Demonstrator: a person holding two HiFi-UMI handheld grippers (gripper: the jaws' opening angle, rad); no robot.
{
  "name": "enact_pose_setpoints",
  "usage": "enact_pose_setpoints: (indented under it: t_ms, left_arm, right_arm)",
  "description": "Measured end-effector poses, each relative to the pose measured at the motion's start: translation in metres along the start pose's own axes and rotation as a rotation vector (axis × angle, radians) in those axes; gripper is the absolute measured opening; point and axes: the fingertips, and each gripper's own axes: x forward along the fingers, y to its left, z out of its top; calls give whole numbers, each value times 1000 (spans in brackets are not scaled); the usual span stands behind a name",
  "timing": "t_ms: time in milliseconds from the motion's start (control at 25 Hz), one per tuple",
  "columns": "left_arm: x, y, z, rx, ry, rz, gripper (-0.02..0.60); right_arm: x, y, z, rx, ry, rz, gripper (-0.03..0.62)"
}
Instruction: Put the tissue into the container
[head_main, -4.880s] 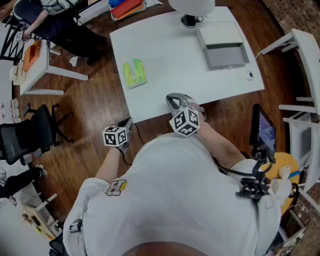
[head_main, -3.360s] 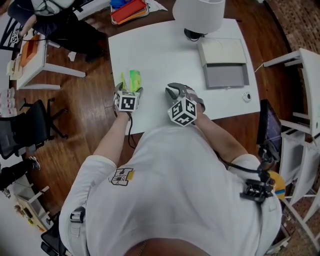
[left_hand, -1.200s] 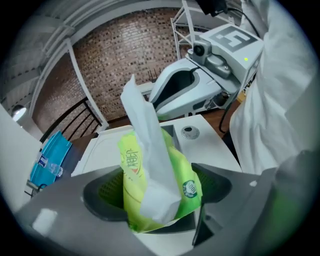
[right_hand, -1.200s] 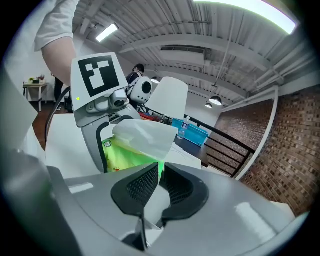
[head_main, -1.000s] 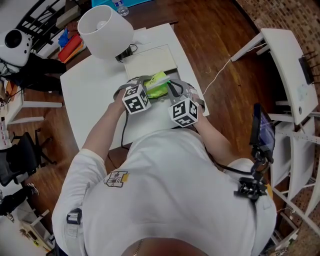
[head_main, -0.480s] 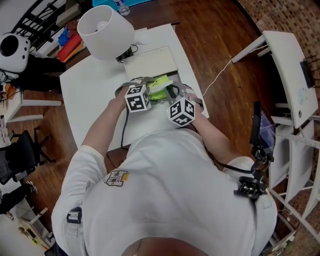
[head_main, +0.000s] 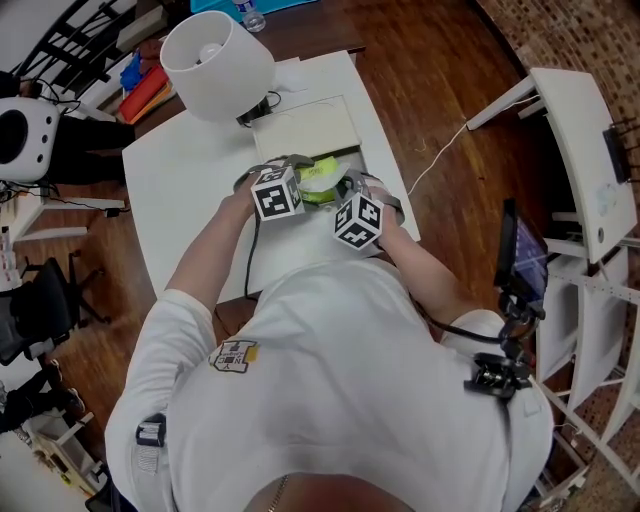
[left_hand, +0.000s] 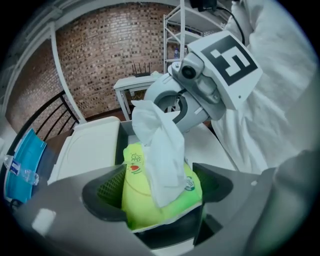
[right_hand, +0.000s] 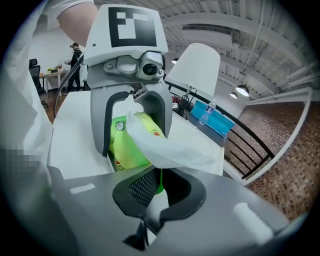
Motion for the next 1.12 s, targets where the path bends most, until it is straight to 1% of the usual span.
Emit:
enact_pose_setpoints:
  t_ms: [200, 360, 440, 560, 840, 960, 1120]
  left_arm:
    - [-4, 2, 1, 7, -3, 22, 410]
    - [-15, 5, 2, 7, -19, 59, 410]
    - [-23, 7, 2, -10, -38, 80, 410]
    - [-32, 11, 2, -42, -68, 107, 410]
    - [-39, 8, -4, -75, -82, 146, 408]
    - [-42, 2, -5, -115, -112, 183, 408]
    - [-51, -11, -13, -235, -208, 260, 397]
  right_arm:
    - [5, 0, 0, -7, 0, 11, 6]
    - [8, 7, 3, -30, -6, 33, 6]
    - [10, 13, 6, -49, -11, 50, 6]
    - [13, 17, 7, -62, -9, 53, 6]
    - [16, 18, 6, -60, -14, 58, 5]
    - [11, 16, 9, -59, -42, 46, 9]
    - [-4, 8, 10, -12, -79, 20, 20]
